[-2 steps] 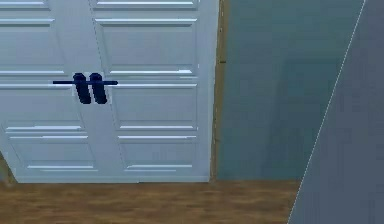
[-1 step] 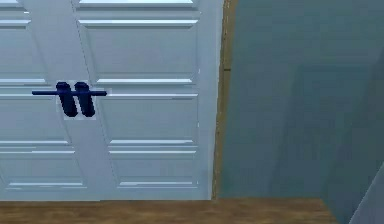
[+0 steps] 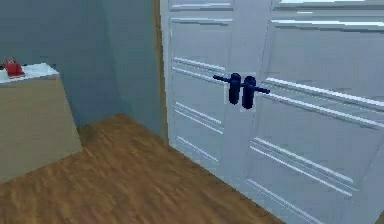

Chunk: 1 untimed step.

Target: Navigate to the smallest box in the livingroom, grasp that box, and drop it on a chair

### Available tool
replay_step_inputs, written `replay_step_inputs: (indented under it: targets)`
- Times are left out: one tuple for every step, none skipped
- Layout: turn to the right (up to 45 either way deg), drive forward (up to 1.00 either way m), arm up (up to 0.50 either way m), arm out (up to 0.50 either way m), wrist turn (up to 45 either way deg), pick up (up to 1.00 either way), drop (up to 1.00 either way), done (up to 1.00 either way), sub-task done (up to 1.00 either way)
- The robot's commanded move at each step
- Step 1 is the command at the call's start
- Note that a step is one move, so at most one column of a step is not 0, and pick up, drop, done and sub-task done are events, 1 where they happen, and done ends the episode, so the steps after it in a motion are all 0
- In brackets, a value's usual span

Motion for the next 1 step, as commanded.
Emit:
replay_step_inputs:
  targets:
    - [-42.0,0.0,0.0,0.0,0.0,0.0,0.0,0.0,0.0]
